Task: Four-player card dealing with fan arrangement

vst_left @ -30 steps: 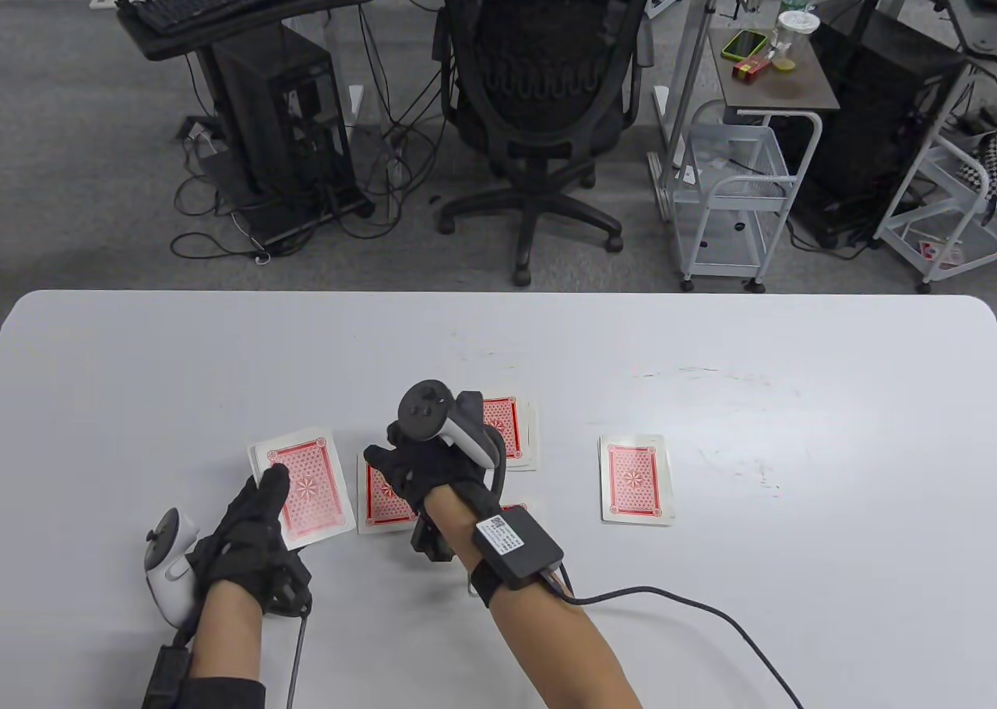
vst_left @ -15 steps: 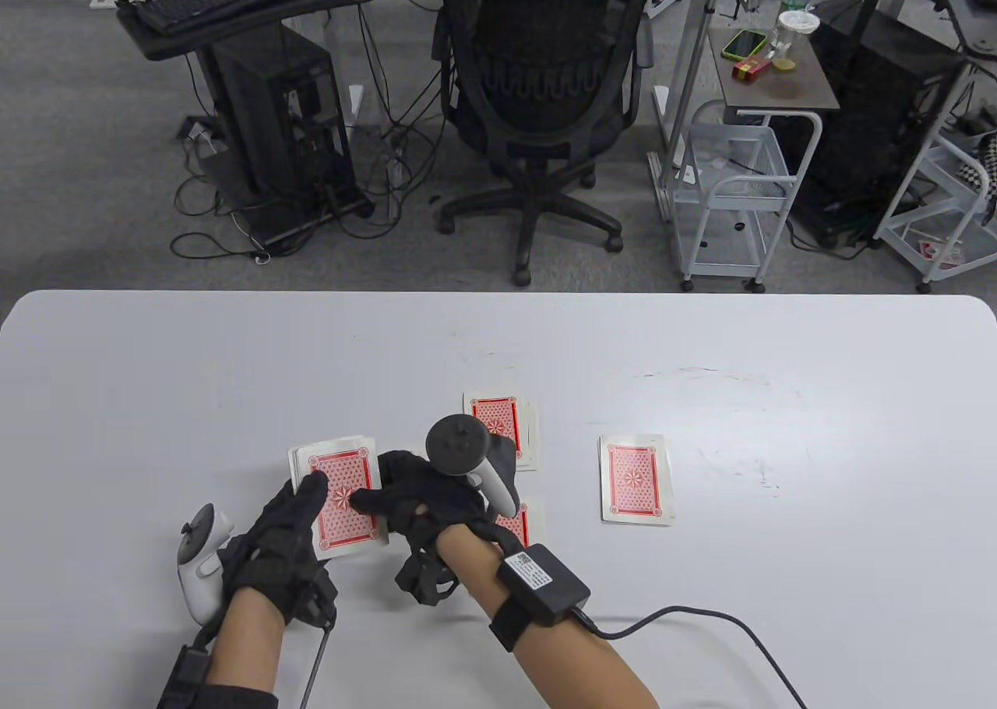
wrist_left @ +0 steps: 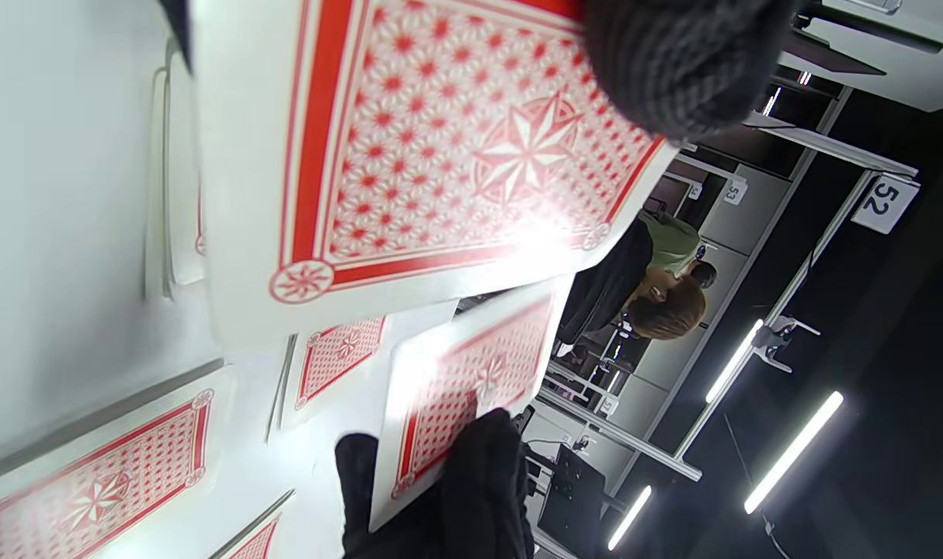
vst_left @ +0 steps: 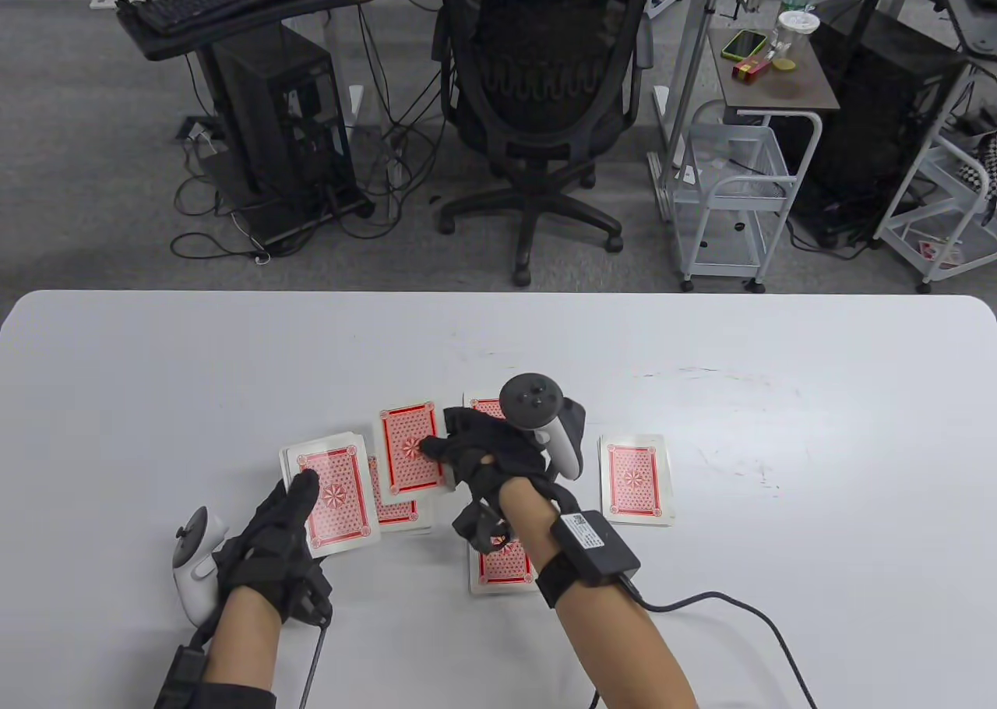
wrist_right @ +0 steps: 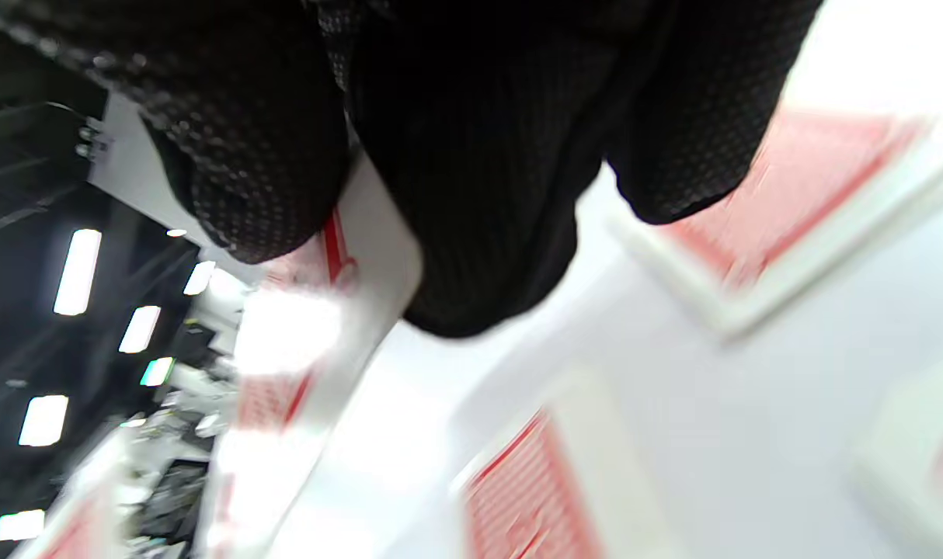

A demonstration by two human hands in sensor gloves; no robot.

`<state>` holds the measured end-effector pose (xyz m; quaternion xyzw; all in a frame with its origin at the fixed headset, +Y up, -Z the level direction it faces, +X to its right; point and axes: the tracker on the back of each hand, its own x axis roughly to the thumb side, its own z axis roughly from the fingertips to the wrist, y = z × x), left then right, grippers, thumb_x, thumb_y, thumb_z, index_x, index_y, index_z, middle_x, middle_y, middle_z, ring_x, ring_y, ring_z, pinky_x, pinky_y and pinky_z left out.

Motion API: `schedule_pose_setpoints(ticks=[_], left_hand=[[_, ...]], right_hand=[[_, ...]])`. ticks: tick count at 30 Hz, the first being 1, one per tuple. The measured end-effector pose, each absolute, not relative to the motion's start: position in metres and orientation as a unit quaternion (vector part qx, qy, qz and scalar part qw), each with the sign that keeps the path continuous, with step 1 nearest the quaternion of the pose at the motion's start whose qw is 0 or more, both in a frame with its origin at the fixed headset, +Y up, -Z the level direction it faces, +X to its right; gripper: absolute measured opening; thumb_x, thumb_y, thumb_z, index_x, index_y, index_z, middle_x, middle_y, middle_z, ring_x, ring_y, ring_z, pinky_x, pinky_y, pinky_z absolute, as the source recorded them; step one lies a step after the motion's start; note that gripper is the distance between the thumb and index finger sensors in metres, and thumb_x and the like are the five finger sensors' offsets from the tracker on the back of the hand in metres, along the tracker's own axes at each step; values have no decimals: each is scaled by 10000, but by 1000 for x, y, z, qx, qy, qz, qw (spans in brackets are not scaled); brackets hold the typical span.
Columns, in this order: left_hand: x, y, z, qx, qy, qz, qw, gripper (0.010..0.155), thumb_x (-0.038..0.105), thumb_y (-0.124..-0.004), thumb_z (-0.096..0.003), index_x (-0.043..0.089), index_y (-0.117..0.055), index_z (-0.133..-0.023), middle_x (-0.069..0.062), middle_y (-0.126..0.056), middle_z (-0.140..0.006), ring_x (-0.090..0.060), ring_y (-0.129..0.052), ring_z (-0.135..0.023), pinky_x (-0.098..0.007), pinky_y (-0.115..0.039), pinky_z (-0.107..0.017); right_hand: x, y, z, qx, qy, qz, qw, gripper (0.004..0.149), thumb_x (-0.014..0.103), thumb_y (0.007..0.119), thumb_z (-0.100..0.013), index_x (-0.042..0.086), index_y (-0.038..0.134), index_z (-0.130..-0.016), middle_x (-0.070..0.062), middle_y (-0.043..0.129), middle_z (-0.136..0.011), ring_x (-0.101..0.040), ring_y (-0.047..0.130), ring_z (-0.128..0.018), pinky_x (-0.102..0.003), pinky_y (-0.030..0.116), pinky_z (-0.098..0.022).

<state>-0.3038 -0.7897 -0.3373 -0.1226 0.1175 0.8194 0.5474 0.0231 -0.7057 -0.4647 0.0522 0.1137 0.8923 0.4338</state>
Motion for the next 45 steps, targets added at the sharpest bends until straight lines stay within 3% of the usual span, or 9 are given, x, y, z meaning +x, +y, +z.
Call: schedule_pose_setpoints(ticks=[5, 13, 18, 23, 27, 33, 35, 39, 45], left_hand=[[-306, -789, -339, -119, 116, 820, 547, 474, 492, -781, -519, 343, -701, -963, 87, -883, -919, -244, -1001, -766, -422, -893, -519], [-312, -789, -339, -103, 123, 822, 546, 471, 494, -778, -522, 348, -699, -963, 89, -881, -921, -244, -998, -770, -422, -891, -522], [-312, -789, -339, -99, 123, 825, 543, 471, 494, -779, -522, 348, -701, -962, 88, -882, -920, -246, -1000, -766, -423, -892, -520], [-309, -787, -339, -97, 117, 824, 545, 470, 493, -780, -521, 345, -703, -960, 87, -885, -917, -245, -1002, -763, -423, -894, -516], [-302, -787, -338, -104, 108, 825, 546, 472, 493, -781, -520, 343, -704, -960, 88, -886, -915, -245, -1004, -760, -423, -895, -515], [-288, -784, -334, -121, 88, 821, 551, 470, 494, -788, -517, 342, -710, -955, 88, -891, -909, -242, -1006, -757, -421, -896, -513], [-285, -784, -333, -123, 85, 819, 554, 467, 496, -794, -514, 346, -715, -949, 94, -897, -901, -234, -1012, -751, -417, -900, -510], [-285, -785, -332, -126, 82, 817, 557, 464, 496, -805, -511, 348, -725, -943, 97, -904, -893, -231, -1013, -748, -415, -902, -507], [-278, -785, -334, -142, 67, 831, 533, 473, 488, -784, -512, 337, -714, -955, 84, -892, -908, -242, -1009, -756, -420, -901, -509]], right_hand=[[37, -715, -504, -22, 111, 952, 286, 696, 348, 900, -485, 59, 578, -1030, -15, 867, -720, -176, 982, -396, -554, 722, -513], [32, -752, -526, -94, 118, 987, 48, 748, 425, 894, -471, 90, 556, -1048, -8, 854, -730, -173, 964, -419, -556, 704, -534], [34, -751, -522, -94, 106, 990, 26, 761, 468, 868, -480, 107, 537, -1062, -44, 821, -795, -189, 964, -464, -559, 696, -542], [24, -718, -495, -25, 86, 988, 126, 731, 488, 811, -524, 93, 525, -1069, -82, 779, -859, -222, 962, -545, -571, 686, -551], [-7, -698, -457, 75, 99, 956, 264, 712, 498, 795, -537, 82, 549, -1059, -82, 794, -845, -184, 973, -495, -547, 719, -522], [-55, -701, -407, 200, 128, 896, 376, 711, 523, 843, -493, 100, 614, -1017, -56, 808, -825, -208, 986, -523, -561, 721, -527], [-59, -705, -400, 190, 120, 883, 411, 606, 426, 901, -473, 123, 681, -949, -10, 848, -747, -188, 1006, -466, -563, 736, -512], [-52, -709, -401, 170, 124, 868, 449, 555, 381, 922, -440, 115, 749, -896, -3, 903, -680, -179, 1051, -429, -566, 753, -508], [-28, -717, -411, 158, 175, 816, 527, 593, 311, 863, -470, 18, 682, -953, -10, 939, -674, -197, 1095, -482, -551, 764, -511]])
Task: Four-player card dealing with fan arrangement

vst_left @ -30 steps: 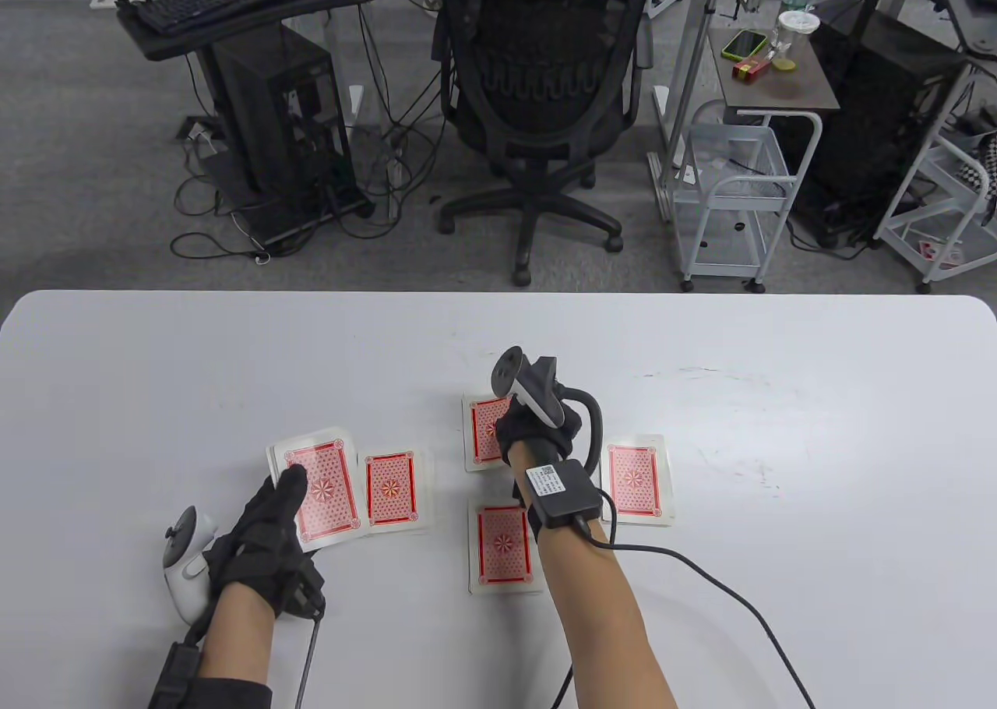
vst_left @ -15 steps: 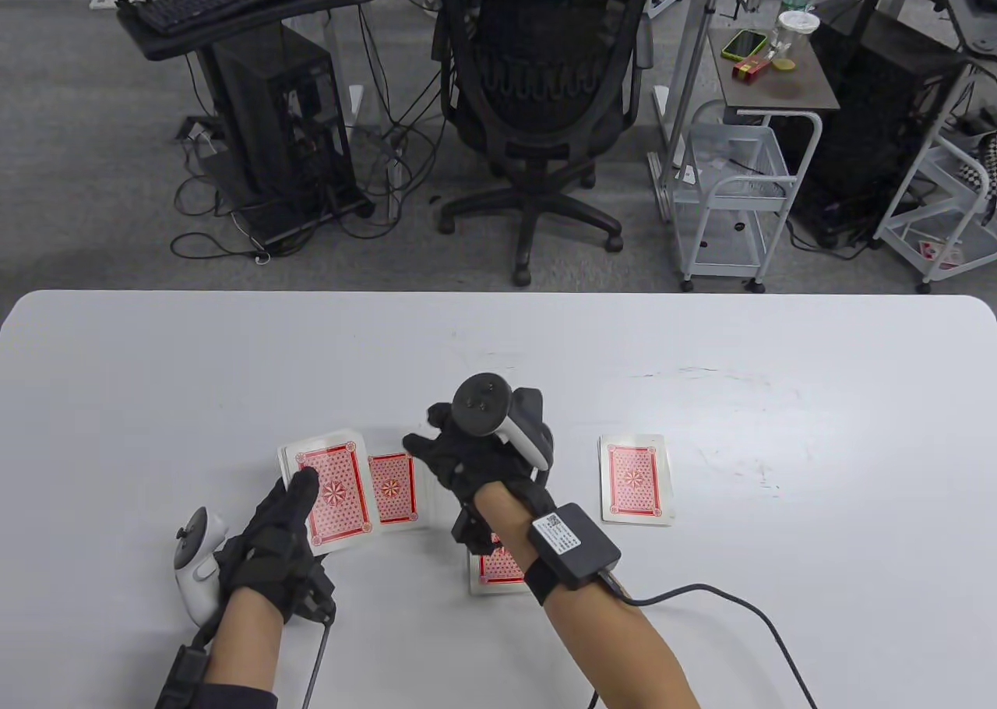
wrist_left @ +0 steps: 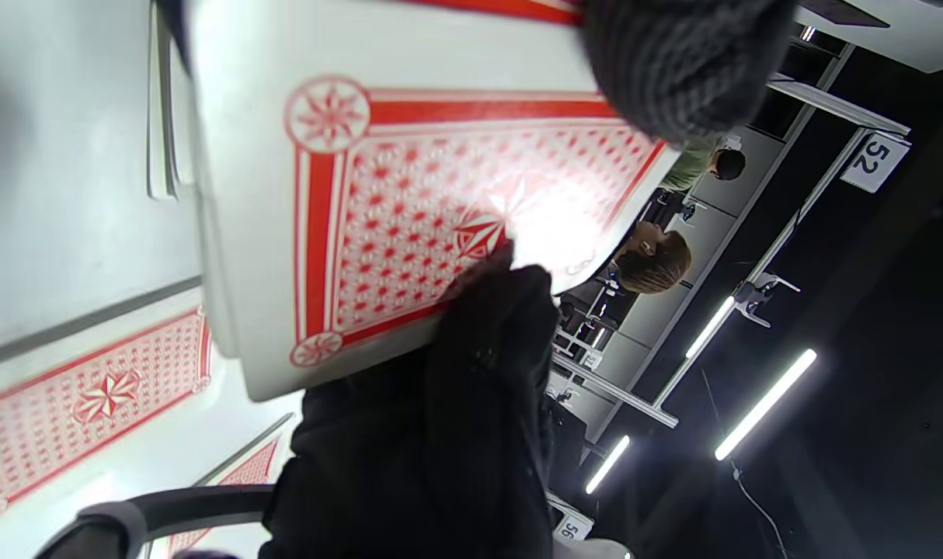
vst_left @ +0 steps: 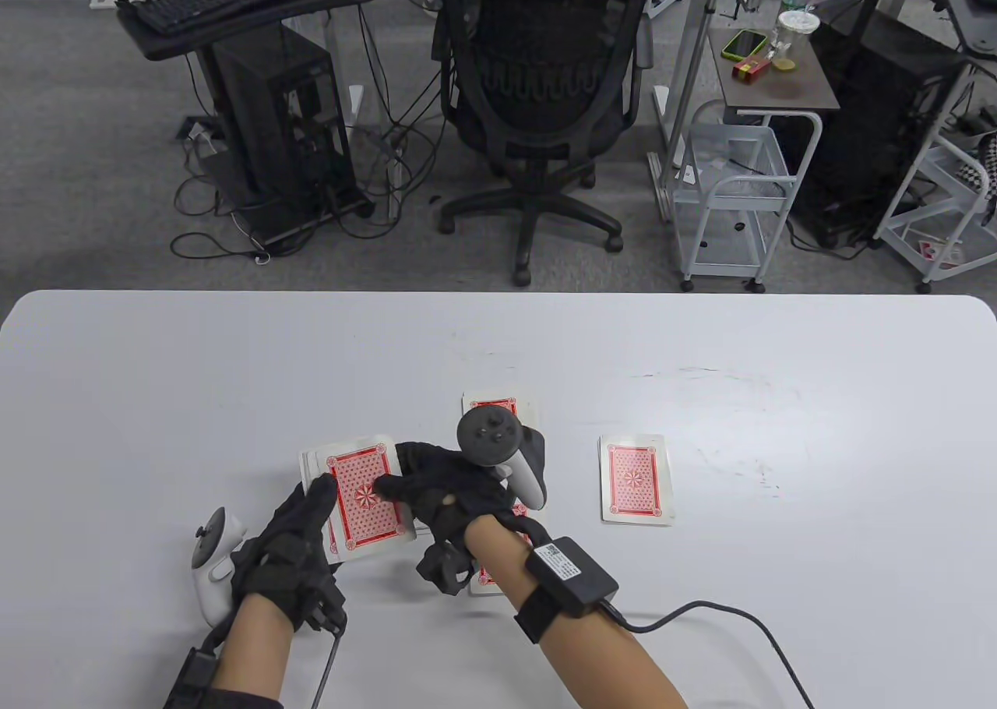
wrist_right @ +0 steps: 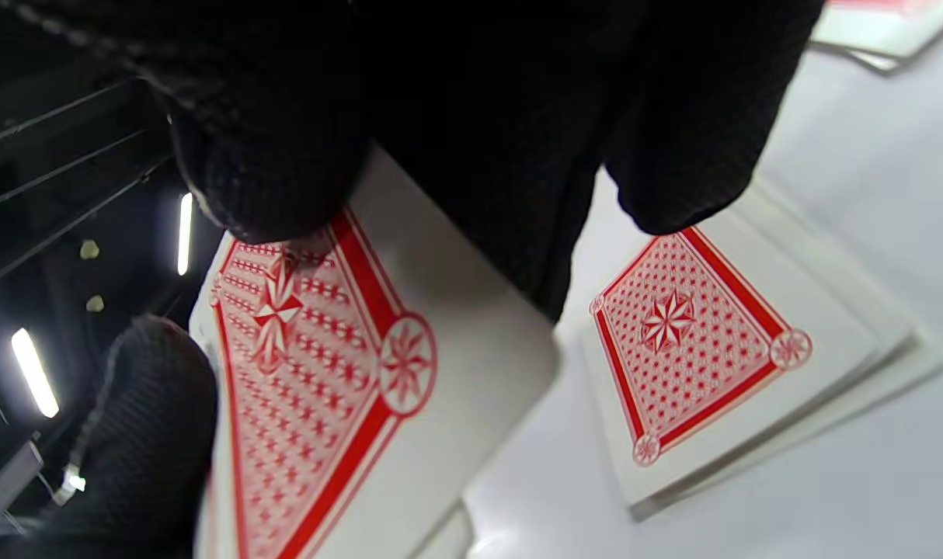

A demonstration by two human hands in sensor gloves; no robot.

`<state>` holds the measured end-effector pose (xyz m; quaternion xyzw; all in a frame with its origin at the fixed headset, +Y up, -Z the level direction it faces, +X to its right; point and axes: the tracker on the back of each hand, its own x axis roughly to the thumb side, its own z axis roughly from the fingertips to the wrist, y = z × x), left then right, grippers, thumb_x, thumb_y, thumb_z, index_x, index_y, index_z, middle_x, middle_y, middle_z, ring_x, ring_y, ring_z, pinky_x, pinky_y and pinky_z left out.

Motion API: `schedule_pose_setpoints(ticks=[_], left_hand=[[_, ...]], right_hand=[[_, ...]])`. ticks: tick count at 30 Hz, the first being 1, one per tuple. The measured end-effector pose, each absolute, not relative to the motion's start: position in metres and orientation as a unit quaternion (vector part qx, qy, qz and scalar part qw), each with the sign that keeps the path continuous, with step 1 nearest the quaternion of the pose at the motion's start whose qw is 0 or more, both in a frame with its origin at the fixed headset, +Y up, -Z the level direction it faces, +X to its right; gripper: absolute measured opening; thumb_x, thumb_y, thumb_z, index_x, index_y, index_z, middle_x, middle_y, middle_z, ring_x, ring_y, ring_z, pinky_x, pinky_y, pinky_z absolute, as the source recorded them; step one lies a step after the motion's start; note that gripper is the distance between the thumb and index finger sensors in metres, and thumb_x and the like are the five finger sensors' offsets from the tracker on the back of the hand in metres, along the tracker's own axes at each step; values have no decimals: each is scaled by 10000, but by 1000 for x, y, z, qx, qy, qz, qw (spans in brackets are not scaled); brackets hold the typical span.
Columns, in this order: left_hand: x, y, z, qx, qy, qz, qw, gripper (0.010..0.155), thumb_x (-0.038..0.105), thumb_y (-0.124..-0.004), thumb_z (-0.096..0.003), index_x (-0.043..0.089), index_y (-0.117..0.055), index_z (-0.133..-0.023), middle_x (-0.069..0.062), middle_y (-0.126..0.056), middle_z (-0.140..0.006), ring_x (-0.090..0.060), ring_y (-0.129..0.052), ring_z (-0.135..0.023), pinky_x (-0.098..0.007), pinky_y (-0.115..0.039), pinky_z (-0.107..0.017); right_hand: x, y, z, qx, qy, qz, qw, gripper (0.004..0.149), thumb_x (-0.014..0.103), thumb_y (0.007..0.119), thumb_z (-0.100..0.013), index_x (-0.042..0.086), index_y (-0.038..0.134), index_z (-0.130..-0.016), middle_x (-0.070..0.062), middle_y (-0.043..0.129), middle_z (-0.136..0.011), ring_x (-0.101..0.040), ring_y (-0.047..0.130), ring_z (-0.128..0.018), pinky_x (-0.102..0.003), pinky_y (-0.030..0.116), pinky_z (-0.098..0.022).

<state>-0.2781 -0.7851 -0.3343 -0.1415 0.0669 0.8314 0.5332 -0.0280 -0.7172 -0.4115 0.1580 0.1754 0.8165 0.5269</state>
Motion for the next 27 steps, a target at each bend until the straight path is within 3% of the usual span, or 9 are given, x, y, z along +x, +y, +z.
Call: schedule_pose_setpoints(ticks=[7, 13, 17, 24, 27], left_hand=[[-284, -784, -333, -128, 78, 828, 540, 469, 488, -783, -515, 341, -712, -954, 86, -892, -907, -238, -1009, -757, -417, -901, -511], [-283, -786, -334, -133, 79, 824, 545, 470, 489, -783, -516, 340, -711, -956, 87, -891, -910, -239, -1007, -759, -419, -899, -513], [-283, -786, -334, -134, 81, 822, 548, 468, 489, -783, -517, 342, -711, -956, 86, -889, -911, -242, -1006, -758, -419, -899, -513], [-286, -787, -335, -128, 90, 819, 551, 470, 489, -784, -516, 341, -711, -956, 85, -891, -910, -241, -1005, -760, -421, -898, -513], [-286, -786, -334, -128, 93, 817, 554, 471, 489, -784, -516, 340, -711, -956, 85, -892, -910, -242, -1007, -758, -420, -899, -513]], right_hand=[[31, -711, -424, 128, 169, 830, 515, 628, 319, 860, -482, 6, 641, -980, -5, 931, -677, -192, 1078, -458, -538, 769, -496], [126, -697, -442, 23, 126, 902, 412, 663, 307, 860, -497, 38, 571, -1030, -28, 873, -723, -178, 989, -387, -552, 738, -489], [175, -704, -448, -70, 110, 942, 309, 679, 307, 869, -494, 60, 554, -1042, -39, 842, -747, -169, 959, -376, -556, 722, -499], [199, -735, -452, -157, 96, 975, 127, 702, 329, 887, -479, 80, 553, -1044, -37, 827, -759, -164, 948, -389, -561, 710, -513], [193, -750, -455, -161, 96, 982, 19, 741, 378, 892, -467, 106, 532, -1055, -41, 807, -803, -192, 962, -474, -567, 693, -541]])
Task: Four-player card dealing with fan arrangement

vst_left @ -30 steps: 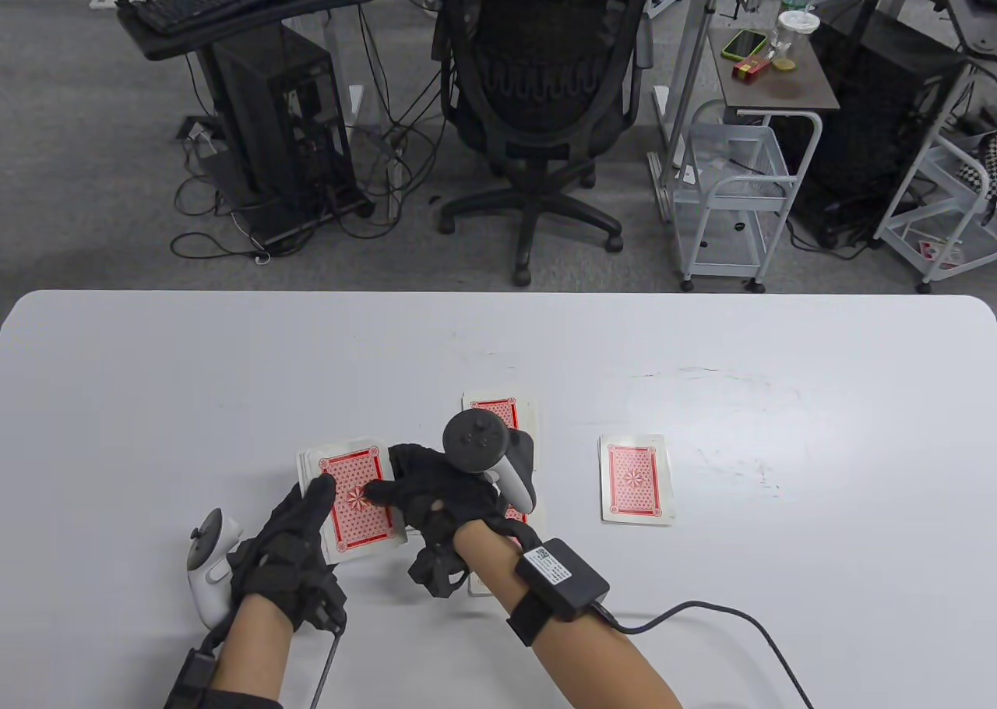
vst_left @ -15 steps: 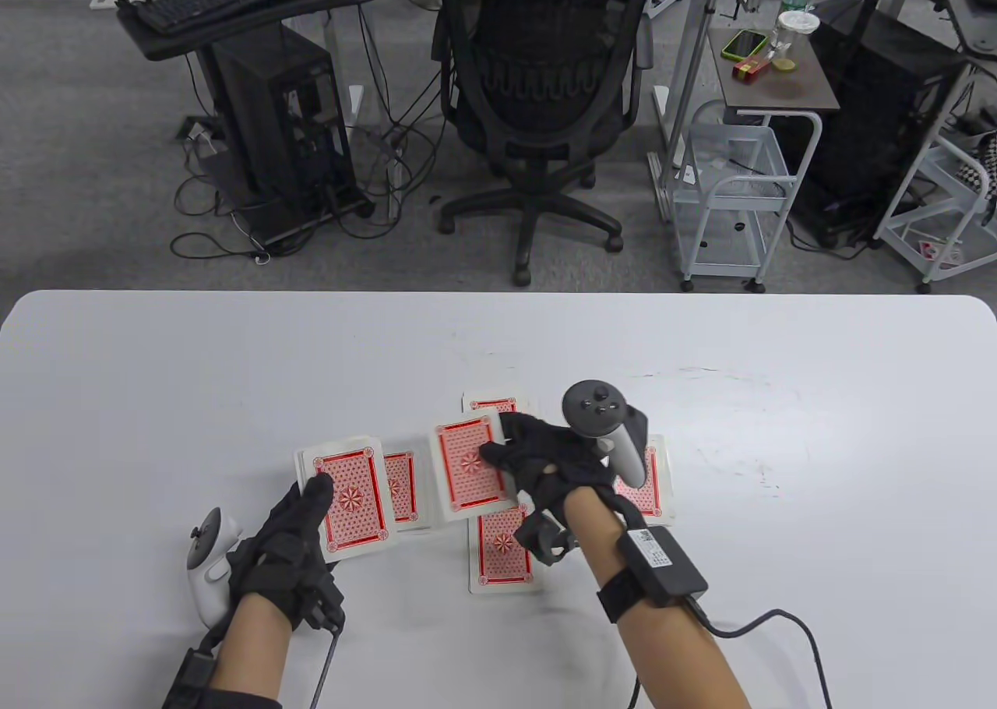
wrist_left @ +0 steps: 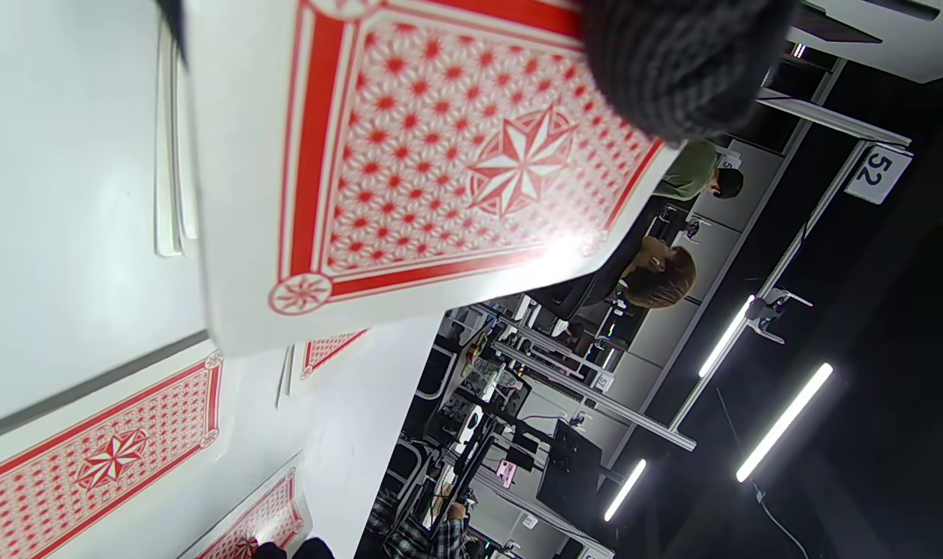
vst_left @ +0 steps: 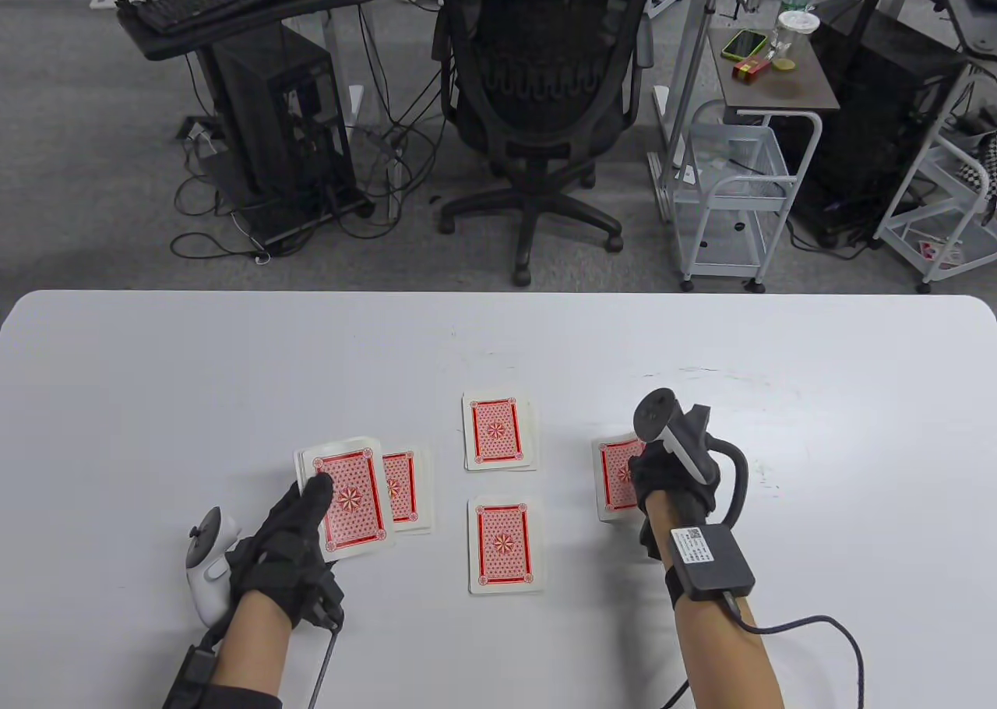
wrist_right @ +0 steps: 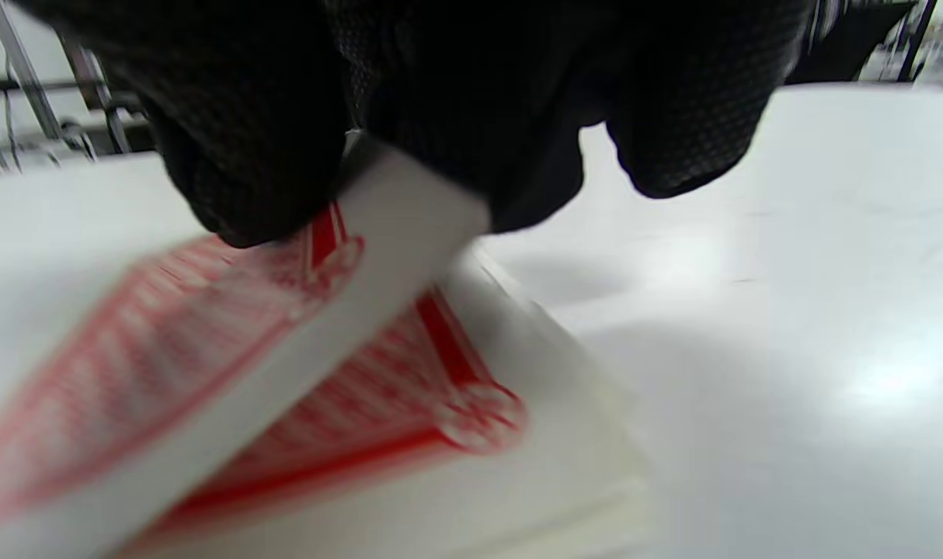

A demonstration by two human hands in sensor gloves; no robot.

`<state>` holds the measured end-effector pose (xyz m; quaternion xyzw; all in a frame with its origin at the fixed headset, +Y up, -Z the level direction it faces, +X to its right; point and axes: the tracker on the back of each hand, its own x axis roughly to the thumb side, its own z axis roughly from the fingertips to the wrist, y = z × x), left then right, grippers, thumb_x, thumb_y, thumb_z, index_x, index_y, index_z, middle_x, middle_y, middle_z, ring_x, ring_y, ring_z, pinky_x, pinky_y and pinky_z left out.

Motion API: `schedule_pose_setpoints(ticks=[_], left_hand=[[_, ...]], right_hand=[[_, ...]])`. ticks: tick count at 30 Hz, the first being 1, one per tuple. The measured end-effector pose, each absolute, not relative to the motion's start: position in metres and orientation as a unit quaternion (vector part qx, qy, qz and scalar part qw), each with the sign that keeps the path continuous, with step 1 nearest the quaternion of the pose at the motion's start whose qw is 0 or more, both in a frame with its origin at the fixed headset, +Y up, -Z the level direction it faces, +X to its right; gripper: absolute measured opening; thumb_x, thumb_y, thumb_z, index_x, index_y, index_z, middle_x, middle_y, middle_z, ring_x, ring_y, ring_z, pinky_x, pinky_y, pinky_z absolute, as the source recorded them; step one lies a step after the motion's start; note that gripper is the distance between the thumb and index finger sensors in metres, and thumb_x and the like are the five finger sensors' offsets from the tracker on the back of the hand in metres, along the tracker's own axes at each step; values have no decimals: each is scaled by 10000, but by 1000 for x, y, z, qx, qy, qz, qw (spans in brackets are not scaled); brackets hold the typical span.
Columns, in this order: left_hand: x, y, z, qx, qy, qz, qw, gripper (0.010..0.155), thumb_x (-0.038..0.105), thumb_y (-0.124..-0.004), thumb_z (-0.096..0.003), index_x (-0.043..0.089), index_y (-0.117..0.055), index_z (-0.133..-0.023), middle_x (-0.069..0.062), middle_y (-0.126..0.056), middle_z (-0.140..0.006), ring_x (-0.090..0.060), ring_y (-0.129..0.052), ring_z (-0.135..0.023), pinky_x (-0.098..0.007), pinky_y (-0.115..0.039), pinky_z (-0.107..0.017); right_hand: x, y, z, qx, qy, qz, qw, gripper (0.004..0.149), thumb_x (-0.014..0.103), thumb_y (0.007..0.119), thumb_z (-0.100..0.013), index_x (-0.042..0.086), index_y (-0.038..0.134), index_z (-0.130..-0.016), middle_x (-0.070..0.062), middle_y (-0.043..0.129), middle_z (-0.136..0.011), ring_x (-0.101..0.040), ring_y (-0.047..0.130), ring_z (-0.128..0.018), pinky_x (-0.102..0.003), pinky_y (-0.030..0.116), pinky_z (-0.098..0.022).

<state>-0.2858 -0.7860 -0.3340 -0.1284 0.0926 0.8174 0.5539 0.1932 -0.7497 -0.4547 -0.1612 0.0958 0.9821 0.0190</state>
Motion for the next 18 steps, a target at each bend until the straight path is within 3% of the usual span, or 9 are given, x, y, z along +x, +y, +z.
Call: schedule_pose_setpoints(ticks=[4, 8, 12, 14, 18], left_hand=[[-286, -785, -333, -126, 94, 819, 552, 470, 489, -785, -516, 340, -712, -955, 84, -891, -909, -242, -1006, -758, -421, -898, -512], [-286, -784, -333, -123, 91, 819, 552, 470, 489, -785, -516, 338, -713, -955, 83, -893, -908, -242, -1007, -757, -420, -900, -510], [-280, -780, -332, -119, 84, 814, 562, 469, 489, -787, -516, 338, -714, -954, 82, -894, -906, -242, -1009, -754, -421, -900, -509], [-275, -780, -331, -127, 77, 815, 560, 469, 490, -788, -516, 337, -715, -953, 83, -894, -906, -241, -1010, -753, -421, -899, -509], [-263, -780, -330, -144, 68, 812, 562, 468, 491, -789, -515, 338, -716, -951, 85, -895, -904, -238, -1010, -753, -421, -899, -509]], right_hand=[[191, -750, -452, -162, 95, 982, -7, 767, 427, 881, -470, 124, 512, -1070, -84, 737, -898, -245, 941, -604, -579, 669, -564], [180, -723, -441, -122, 62, 990, 41, 739, 467, 807, -521, 107, 486, -1081, -108, 709, -919, -266, 925, -635, -585, 659, -569], [140, -698, -419, -25, 47, 989, 141, 696, 476, 760, -550, 87, 515, -1072, -138, 702, -936, -301, 929, -680, -591, 671, -559], [112, -692, -405, 32, 53, 969, 240, 674, 472, 753, -556, 84, 541, -1063, -141, 716, -927, -296, 941, -668, -588, 683, -549], [60, -698, -387, 111, 89, 904, 403, 649, 461, 756, -563, 77, 567, -1051, -143, 735, -910, -295, 952, -649, -587, 691, -541]])
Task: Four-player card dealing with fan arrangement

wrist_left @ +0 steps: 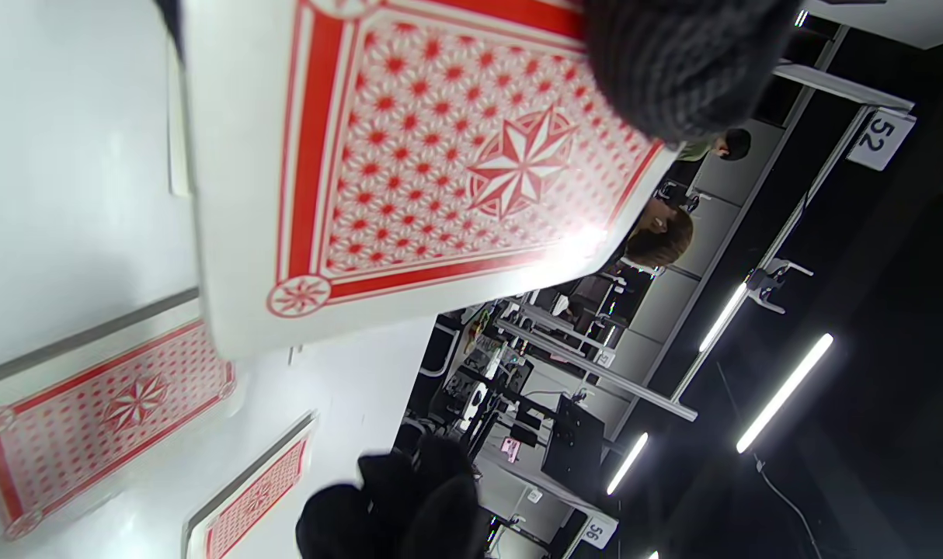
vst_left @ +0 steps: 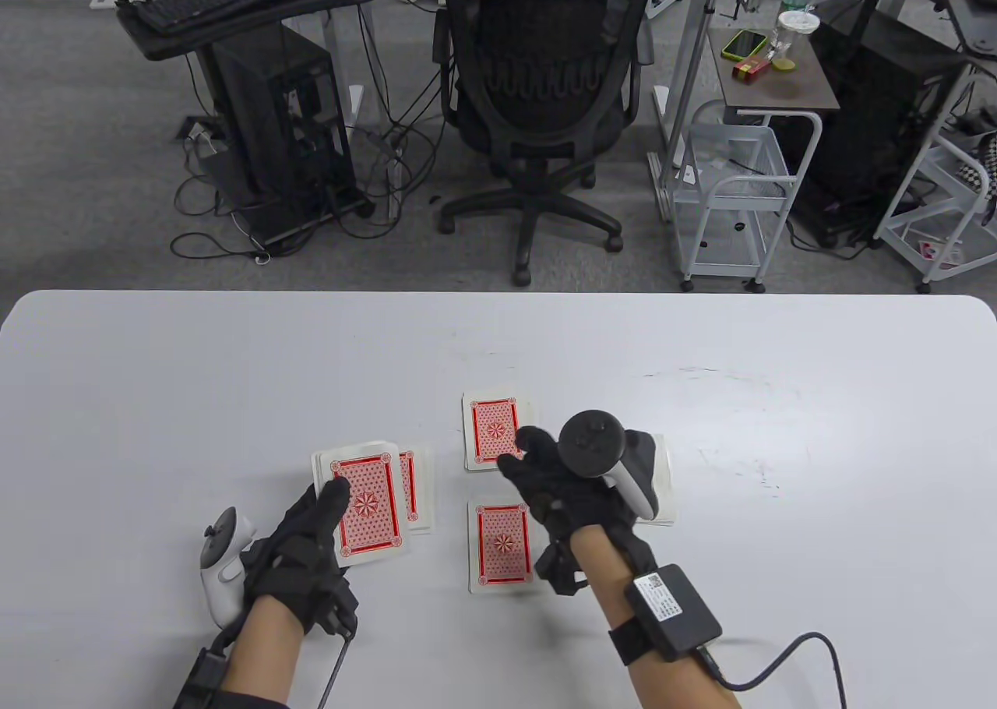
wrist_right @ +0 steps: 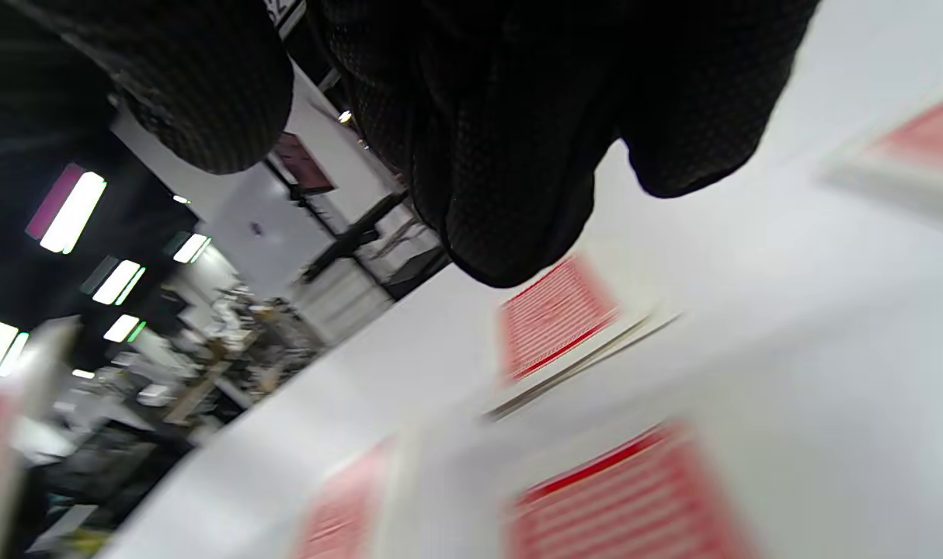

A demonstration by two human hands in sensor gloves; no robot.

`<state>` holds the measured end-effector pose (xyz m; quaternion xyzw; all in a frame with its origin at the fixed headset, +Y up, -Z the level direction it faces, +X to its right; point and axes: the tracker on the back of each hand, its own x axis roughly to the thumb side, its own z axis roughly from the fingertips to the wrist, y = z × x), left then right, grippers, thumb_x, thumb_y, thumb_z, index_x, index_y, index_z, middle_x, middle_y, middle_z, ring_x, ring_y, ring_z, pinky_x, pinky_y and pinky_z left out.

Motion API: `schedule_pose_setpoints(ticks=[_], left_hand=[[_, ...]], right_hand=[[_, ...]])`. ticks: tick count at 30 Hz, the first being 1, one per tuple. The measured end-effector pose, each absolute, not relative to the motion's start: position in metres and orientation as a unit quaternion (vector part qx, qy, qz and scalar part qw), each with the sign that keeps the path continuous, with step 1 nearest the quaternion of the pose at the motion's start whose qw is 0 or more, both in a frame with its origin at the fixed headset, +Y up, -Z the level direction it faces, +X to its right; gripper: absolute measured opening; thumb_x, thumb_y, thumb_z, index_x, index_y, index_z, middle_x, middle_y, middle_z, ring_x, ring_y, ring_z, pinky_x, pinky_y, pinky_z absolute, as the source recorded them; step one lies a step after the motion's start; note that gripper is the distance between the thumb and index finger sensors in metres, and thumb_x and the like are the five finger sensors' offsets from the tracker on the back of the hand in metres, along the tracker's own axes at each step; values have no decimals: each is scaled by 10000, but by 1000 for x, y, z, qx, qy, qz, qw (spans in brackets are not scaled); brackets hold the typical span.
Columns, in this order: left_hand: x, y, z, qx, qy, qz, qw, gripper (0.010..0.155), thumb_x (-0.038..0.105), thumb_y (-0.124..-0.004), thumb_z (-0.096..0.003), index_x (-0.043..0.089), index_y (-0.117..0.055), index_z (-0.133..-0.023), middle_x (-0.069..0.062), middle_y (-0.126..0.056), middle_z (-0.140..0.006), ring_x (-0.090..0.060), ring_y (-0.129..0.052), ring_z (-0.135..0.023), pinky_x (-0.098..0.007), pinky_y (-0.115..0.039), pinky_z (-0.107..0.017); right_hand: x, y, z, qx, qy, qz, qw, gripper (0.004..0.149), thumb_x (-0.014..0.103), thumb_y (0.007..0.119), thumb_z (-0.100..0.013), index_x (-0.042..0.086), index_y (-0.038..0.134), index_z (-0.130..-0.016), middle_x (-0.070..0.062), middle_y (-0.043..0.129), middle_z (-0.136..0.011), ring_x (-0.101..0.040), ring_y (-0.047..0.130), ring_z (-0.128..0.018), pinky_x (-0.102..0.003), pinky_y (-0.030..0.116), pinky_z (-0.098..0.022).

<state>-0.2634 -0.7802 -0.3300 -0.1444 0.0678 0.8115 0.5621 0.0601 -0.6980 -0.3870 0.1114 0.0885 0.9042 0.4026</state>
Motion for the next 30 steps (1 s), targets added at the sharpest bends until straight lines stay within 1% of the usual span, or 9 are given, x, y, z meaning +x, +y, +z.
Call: schedule_pose_setpoints(ticks=[4, 6, 7, 9, 11, 14, 21, 25, 30], left_hand=[[-251, -780, -328, -165, 53, 806, 566, 467, 491, -796, -513, 339, -721, -948, 86, -900, -899, -238, -1012, -749, -419, -902, -506], [-243, -780, -327, -170, 47, 800, 574, 467, 491, -798, -510, 338, -724, -945, 86, -904, -895, -238, -1016, -744, -421, -903, -502], [-240, -779, -326, -173, 46, 795, 579, 467, 489, -798, -510, 334, -727, -944, 82, -905, -894, -242, -1016, -742, -422, -902, -501], [-235, -779, -326, -178, 37, 792, 582, 464, 490, -797, -510, 337, -728, -942, 84, -904, -894, -241, -1015, -744, -422, -901, -503], [-234, -779, -327, -178, 41, 784, 593, 464, 490, -794, -510, 337, -728, -943, 84, -903, -896, -241, -1011, -749, -424, -899, -506], [-232, -781, -327, -189, 33, 790, 582, 471, 488, -785, -510, 330, -721, -950, 77, -896, -903, -248, -1007, -752, -429, -896, -507], [-236, -781, -328, -193, 32, 799, 569, 475, 489, -772, -513, 317, -724, -953, 67, -902, -900, -252, -1014, -744, -428, -900, -500], [-252, -784, -329, -179, 64, 793, 578, 475, 493, -767, -519, 323, -712, -959, 73, -893, -909, -247, -1006, -757, -424, -894, -514], [-268, -789, -331, -161, 96, 791, 582, 476, 493, -767, -521, 322, -708, -962, 72, -890, -912, -248, -1003, -761, -425, -892, -517]], right_hand=[[19, -715, -373, 157, 116, 865, 461, 712, 495, 782, -540, 73, 541, -1060, -140, 717, -923, -308, 936, -680, -598, 680, -550], [6, -721, -368, 159, 109, 863, 468, 717, 506, 820, -500, 80, 577, -1024, -111, 737, -886, -314, 931, -686, -612, 675, -547], [4, -721, -366, 153, 105, 866, 463, 684, 493, 843, -484, 103, 606, -993, -81, 757, -854, -291, 941, -667, -613, 680, -546], [4, -722, -364, 136, 73, 875, 460, 569, 425, 884, -462, 134, 692, -912, -25, 836, -751, -231, 1002, -571, -592, 721, -523], [7, -724, -364, 112, 78, 871, 471, 546, 409, 908, -435, 136, 739, -877, -17, 869, -711, -225, 1022, -531, -587, 731, -514], [16, -727, -366, 104, 79, 860, 494, 542, 396, 927, -415, 125, 780, -861, -14, 908, -675, -207, 1054, -501, -574, 746, -512], [38, -738, -374, 98, 129, 802, 575, 629, 356, 905, -443, 43, 698, -948, 4, 940, -656, -206, 1078, -513, -552, 750, -525], [62, -733, -379, 78, 125, 831, 536, 668, 367, 903, -464, 43, 646, -988, 2, 915, -669, -169, 1007, -378, -538, 752, -492], [72, -739, -381, 61, 131, 908, 392, 759, 366, 880, -479, 14, 516, -1045, -15, 845, -718, -114, 971, -323, -527, 762, -467]])
